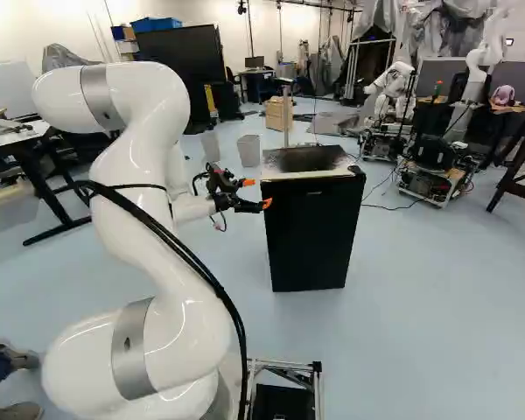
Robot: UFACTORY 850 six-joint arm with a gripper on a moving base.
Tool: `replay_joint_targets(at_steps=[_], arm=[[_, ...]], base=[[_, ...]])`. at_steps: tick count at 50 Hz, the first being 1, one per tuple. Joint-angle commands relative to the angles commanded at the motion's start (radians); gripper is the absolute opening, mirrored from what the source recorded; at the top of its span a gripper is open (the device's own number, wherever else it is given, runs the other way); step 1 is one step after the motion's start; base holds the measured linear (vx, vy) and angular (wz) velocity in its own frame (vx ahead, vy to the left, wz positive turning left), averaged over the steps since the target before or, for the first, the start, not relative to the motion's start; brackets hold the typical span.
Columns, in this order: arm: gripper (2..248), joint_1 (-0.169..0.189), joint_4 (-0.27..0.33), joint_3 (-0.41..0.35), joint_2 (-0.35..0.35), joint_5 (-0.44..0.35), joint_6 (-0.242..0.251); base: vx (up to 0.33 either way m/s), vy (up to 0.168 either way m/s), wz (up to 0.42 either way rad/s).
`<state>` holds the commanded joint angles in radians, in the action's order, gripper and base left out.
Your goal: Grab a drink from the fridge
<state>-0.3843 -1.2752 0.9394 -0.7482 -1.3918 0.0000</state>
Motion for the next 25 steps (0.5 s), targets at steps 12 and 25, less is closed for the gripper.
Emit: replay_joint_targets(at_steps=[12,25], arm=[[247,0.01,-0.003,0.005,-0.002,0.0,0.0],[247,0.021,-0.003,0.007,-0.004,0.0,0.0]], base=[[0.0,0.0,0.0],[0.0,0.0,0.0]])
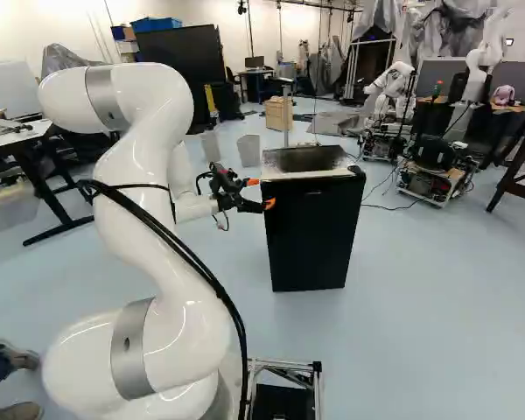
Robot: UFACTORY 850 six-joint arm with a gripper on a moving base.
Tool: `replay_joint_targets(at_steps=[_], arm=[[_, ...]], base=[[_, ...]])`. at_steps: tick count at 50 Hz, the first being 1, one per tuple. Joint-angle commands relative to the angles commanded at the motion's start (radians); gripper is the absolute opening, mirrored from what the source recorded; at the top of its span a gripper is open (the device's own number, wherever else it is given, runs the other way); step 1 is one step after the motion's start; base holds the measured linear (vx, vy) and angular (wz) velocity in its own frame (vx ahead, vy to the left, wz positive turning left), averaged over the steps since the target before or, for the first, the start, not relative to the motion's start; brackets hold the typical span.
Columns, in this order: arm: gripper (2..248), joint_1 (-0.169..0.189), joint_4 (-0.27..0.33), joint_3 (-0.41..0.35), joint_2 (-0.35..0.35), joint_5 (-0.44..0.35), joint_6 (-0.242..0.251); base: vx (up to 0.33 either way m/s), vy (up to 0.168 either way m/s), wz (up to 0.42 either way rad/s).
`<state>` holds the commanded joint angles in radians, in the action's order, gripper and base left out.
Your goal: Grab a drink from the fridge
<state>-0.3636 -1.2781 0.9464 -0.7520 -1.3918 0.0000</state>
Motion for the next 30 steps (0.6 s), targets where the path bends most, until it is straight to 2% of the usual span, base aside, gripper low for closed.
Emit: replay_joint_targets(at_steps=[30], arm=[[247,0.002,0.0,-0.019,0.01,0.0,0.0]], base=[[0.0,0.0,0.0]])
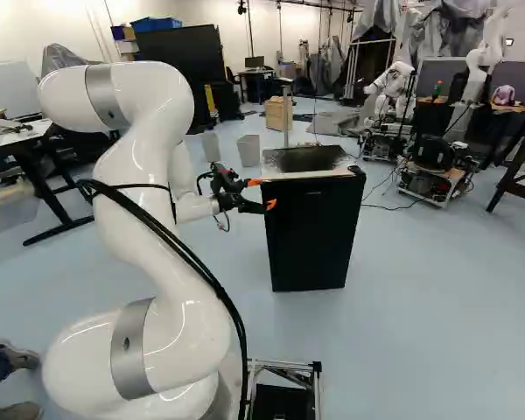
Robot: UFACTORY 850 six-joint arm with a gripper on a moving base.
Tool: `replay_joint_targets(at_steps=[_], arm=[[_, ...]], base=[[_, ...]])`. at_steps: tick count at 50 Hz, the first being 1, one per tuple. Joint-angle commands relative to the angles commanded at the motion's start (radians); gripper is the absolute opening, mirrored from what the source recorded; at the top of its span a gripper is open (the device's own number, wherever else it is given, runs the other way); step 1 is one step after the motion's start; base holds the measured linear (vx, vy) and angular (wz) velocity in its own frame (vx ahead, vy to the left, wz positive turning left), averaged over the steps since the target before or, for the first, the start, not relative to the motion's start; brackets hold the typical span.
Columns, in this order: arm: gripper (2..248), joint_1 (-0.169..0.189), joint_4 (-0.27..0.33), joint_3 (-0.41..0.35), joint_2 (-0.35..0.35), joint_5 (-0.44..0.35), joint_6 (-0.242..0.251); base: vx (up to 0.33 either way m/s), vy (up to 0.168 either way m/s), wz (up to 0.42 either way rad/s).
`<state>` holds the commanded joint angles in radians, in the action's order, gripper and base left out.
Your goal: Grab a drink from the fridge
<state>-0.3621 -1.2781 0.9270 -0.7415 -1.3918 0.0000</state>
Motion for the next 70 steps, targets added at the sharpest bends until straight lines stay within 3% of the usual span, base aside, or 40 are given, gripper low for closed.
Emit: replay_joint_targets(at_steps=[45,70], arm=[[247,-0.01,0.0,-0.049,0.027,0.0,0.0],[247,-0.048,0.0,-0.053,0.029,0.0,0.0]], base=[[0.0,0.0,0.0],[0.0,0.0,0.0]])
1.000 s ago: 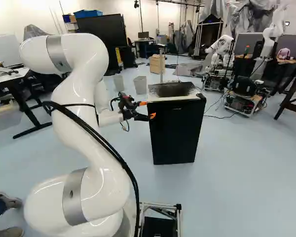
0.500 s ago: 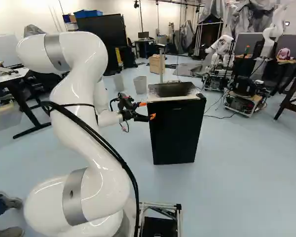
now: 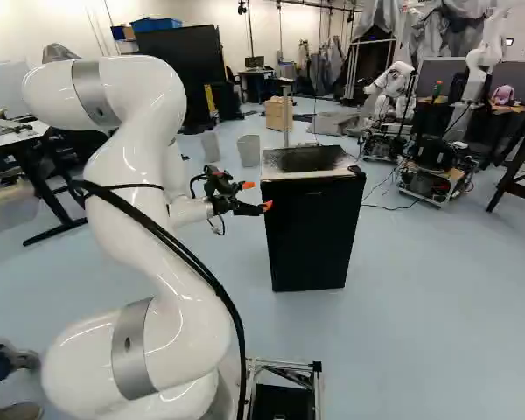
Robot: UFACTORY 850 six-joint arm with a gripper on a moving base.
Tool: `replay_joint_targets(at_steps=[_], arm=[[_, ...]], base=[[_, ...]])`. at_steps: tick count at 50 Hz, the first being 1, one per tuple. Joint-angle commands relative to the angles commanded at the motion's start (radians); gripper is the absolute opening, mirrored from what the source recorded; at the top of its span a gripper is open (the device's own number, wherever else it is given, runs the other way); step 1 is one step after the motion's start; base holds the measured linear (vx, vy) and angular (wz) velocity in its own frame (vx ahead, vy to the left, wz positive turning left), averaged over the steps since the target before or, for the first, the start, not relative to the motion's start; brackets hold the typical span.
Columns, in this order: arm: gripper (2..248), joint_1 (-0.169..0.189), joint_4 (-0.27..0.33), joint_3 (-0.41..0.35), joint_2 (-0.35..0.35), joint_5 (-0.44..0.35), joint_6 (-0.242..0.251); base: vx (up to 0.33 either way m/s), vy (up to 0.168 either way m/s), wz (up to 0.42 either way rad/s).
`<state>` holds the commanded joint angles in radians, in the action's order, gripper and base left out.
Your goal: Grab a drink from the fridge
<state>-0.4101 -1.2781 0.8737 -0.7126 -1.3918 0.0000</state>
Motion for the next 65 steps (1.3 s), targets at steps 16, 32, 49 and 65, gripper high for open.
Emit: replay_joint_targets(at_steps=[16,32,49,65], arm=[[247,-0.023,0.0,0.005,-0.003,0.0,0.0],[247,-0.012,0.0,0.026,-0.014,0.0,0.0],[247,0.006,0.0,0.05,-0.027,0.0,0.0],[247,0.025,0.0,0.065,-0.035,0.0,0.0]], base=[[0.0,0.0,0.0],[0.0,0.0,0.0],[0.0,0.0,0.0],[0.0,0.0,0.0]])
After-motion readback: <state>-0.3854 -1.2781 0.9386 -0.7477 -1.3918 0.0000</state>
